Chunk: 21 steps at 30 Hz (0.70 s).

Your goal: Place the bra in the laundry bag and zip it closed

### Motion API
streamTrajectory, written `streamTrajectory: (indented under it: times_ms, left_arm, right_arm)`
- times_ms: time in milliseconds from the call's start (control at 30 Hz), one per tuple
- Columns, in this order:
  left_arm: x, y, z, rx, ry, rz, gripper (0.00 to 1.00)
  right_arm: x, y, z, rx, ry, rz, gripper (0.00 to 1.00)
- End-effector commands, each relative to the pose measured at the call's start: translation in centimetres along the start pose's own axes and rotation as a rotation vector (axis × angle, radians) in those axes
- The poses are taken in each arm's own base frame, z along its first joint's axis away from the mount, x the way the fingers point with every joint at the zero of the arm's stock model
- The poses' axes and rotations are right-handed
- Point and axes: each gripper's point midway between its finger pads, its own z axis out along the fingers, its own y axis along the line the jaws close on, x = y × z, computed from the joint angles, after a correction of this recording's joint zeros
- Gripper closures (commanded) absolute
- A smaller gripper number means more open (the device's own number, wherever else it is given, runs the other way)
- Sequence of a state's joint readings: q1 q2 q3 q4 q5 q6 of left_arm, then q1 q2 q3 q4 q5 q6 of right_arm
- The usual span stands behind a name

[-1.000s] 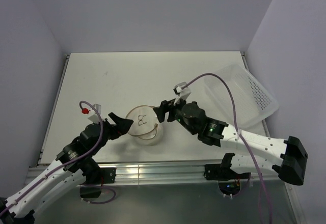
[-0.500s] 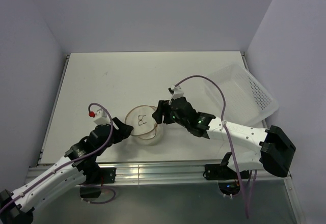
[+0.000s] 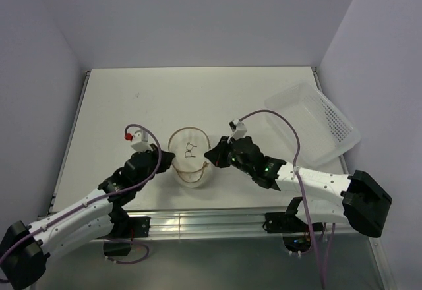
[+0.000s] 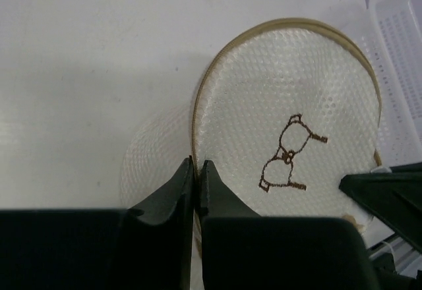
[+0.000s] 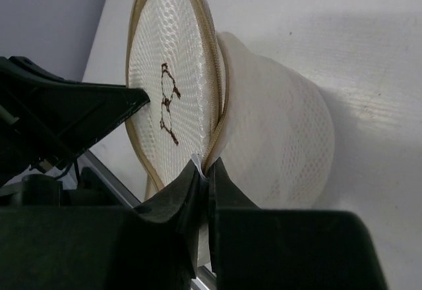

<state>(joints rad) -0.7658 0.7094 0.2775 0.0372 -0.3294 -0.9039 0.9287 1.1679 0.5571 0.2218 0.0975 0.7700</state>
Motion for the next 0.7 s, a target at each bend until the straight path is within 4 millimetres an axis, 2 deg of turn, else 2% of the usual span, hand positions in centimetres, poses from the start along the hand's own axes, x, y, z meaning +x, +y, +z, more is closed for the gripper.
streamTrajectory:
  times_ms: [0, 67, 100, 167, 200, 233, 300, 367, 433, 467, 533, 567, 600, 633, 667]
  left_arm:
    - [-5.3, -4.6, 1.2, 0.108, -0.142, 0.038, 0.96]
    - [-6.8, -4.9, 2.1, 0.108, -0.16, 0.036, 0.94]
    - [-7.3, -4.8, 2.5, 0.111, -0.158, 0.047, 0.85]
    - [-8.0, -5.1, 3.2, 0.102, -0.149, 0.059, 0.61]
    - [-8.5, -4.9, 3.5, 0.087, -0.145, 0.076, 0.34]
    - [-8.6, -5.0, 3.5, 0.082, -0.135, 0.089, 0.24]
    - [-8.8, -4.8, 3.1, 0.035, -0.1, 0.122, 0.11]
    - [-9.5, -4.8, 1.9, 0.019, -0.105, 0.13, 0.1]
    - [-8.0, -2.9, 0.7, -0.044, -0.048, 0.139, 0.14]
    - [-8.3, -3.4, -0.6, -0.014, -0.065, 0.131, 0.28]
    - [-6.7, -4.6, -1.9, 0.058, -0.024, 0.136, 0.42]
    - [-6.5, -5.9, -2.7, 0.11, -0.023, 0.133, 0.58]
    - [-5.1, -7.8, -3.4, 0.173, 0.017, 0.15, 0.65]
    - [-5.0, -9.2, -3.9, 0.207, 0.023, 0.156, 0.69]
    - [-4.2, -9.8, -3.7, 0.204, 0.044, 0.171, 0.74]
  right_arm:
    - [-2.9, 1.6, -1.1, -0.094, -0.16, 0.059, 1.0]
    - [-3.9, 2.0, -1.9, -0.127, -0.219, 0.077, 1.0]
    - [-3.7, 1.6, -2.1, -0.123, -0.225, 0.081, 1.0]
    - [-4.0, 1.5, -2.3, -0.128, -0.253, 0.093, 1.0]
    - [-3.6, 1.1, -2.3, -0.124, -0.256, 0.094, 1.0]
    - [-3.8, 1.1, -2.3, -0.128, -0.27, 0.107, 1.0]
    - [-3.5, 0.5, -2.1, -0.11, -0.282, 0.115, 1.0]
    - [-3.8, 0.2, -2.1, -0.099, -0.306, 0.119, 1.0]
    - [-3.9, 0.0, -2.0, -0.089, -0.318, 0.115, 1.0]
    - [-3.9, -0.1, -1.9, -0.083, -0.317, 0.11, 1.0]
    - [-4.0, 0.0, -1.8, -0.078, -0.313, 0.102, 1.0]
    - [-4.0, 0.0, -1.7, -0.075, -0.311, 0.102, 1.0]
    - [-3.9, 0.1, -1.6, -0.078, -0.307, 0.102, 1.0]
    - [-3.9, 0.1, -1.6, -0.076, -0.302, 0.101, 1.0]
    - [-3.9, 0.2, -1.6, -0.078, -0.3, 0.1, 1.0]
